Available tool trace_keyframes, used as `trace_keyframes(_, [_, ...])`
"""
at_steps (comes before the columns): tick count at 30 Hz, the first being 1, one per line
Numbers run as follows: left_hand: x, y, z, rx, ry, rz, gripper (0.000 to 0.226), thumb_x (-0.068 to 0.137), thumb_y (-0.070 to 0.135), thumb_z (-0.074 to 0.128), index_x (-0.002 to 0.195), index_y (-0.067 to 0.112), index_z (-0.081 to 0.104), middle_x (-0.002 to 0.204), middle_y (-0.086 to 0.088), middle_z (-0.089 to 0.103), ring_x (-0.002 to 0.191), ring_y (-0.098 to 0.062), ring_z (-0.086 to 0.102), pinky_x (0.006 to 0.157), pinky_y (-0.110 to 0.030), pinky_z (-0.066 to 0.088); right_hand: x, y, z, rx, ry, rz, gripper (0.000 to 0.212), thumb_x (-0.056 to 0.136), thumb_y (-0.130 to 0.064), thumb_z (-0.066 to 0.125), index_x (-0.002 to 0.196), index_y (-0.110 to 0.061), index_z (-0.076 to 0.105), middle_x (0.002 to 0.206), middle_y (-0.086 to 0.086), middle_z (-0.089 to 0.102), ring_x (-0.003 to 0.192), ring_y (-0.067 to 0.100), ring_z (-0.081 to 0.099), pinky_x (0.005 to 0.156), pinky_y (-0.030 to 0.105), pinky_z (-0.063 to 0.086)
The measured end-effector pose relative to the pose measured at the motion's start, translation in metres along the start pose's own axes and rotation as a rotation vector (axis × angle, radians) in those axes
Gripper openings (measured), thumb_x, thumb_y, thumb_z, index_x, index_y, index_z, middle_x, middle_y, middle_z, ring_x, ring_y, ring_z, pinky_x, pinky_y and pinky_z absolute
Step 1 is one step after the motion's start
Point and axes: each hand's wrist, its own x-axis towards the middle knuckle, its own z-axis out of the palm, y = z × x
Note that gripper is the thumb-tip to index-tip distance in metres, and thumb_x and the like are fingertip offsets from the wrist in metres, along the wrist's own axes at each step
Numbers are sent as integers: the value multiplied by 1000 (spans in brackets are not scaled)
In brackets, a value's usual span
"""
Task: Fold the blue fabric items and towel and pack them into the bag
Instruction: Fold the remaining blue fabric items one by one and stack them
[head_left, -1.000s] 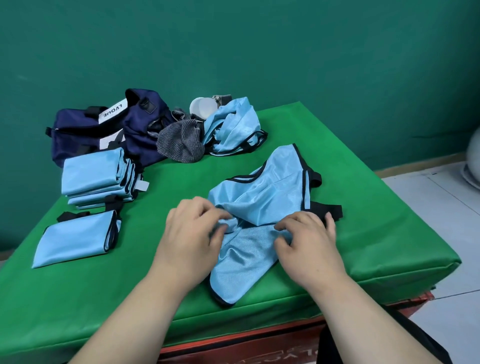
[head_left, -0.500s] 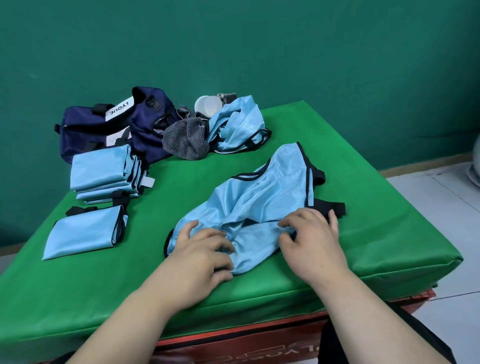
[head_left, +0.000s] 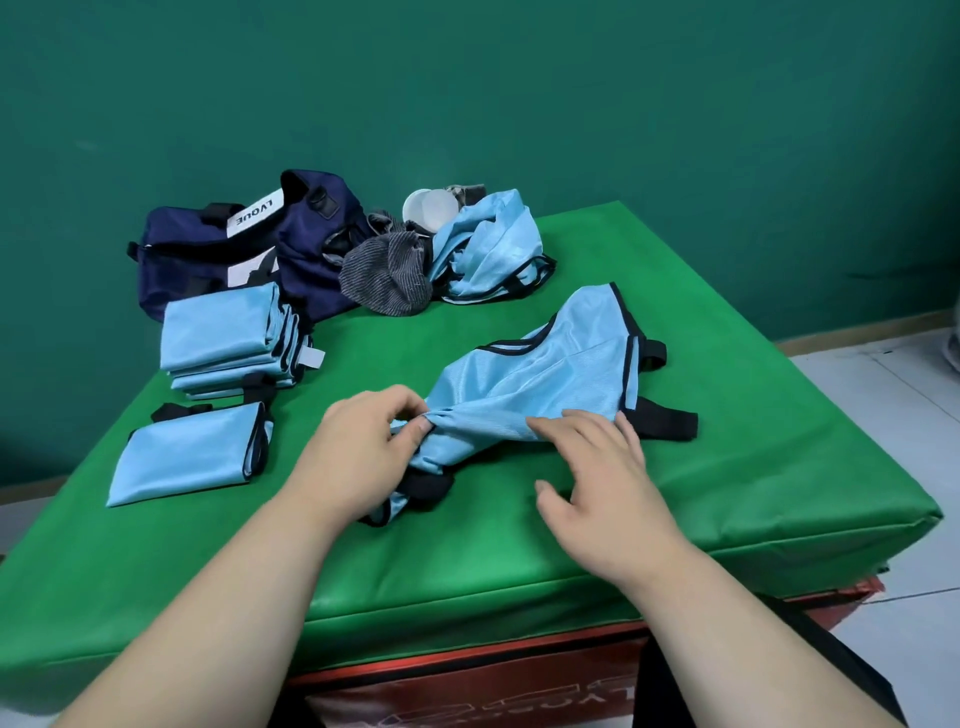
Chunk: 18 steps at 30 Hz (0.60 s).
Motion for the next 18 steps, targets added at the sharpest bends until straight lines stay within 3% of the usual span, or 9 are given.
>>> trace_keyframes(4, [-15, -11, 17, -192, 20, -124, 9, 92, 27, 67, 85, 33, 64, 77, 21, 66, 69, 3, 58, 60, -14, 40, -4, -8, 9, -57, -51, -46, 63, 79, -33, 58, 141, -26, 50, 128, -7, 55, 130, 16, 41, 117, 48, 26])
trace_keyframes(8, [-21, -17, 27, -425, 25, -198, 14, 89, 21, 71, 82, 32, 68, 80, 20, 70, 72, -5, 65, 68, -23, 51, -6, -20, 16, -91, -49, -76, 62, 80, -37, 58, 140, -25, 50, 130, -5, 53, 130, 17, 41, 115, 47, 30])
trace_keyframes(11, [-25, -21, 31, -693, 41, -219, 8, 93, 19, 67, 89, 26, 71, 85, 10, 75, 80, -3, 69, 73, -16, 49, -6, -34, 25, -107, -30, -130, 62, 82, -39, 59, 141, -26, 47, 134, -5, 48, 131, 18, 40, 114, 46, 32])
trace_keyframes(14, [-33, -30, 26, -972, 91, -186, 17, 98, 6, 56, 95, 13, 71, 92, -2, 77, 92, -11, 71, 83, -18, 51, -6, -47, 31, -119, 14, -165, 65, 83, -39, 62, 144, -24, 44, 137, -1, 46, 134, 23, 40, 114, 48, 33])
trace_keyframes(18, [-32, -57, 11, -988, 101, -177, 22, 84, 6, 58, 91, 20, 73, 96, 2, 76, 97, -9, 68, 87, -19, 50, -6, -65, 40, -185, -26, -223, 62, 82, -46, 62, 140, -26, 49, 138, 1, 48, 136, 27, 39, 114, 51, 31])
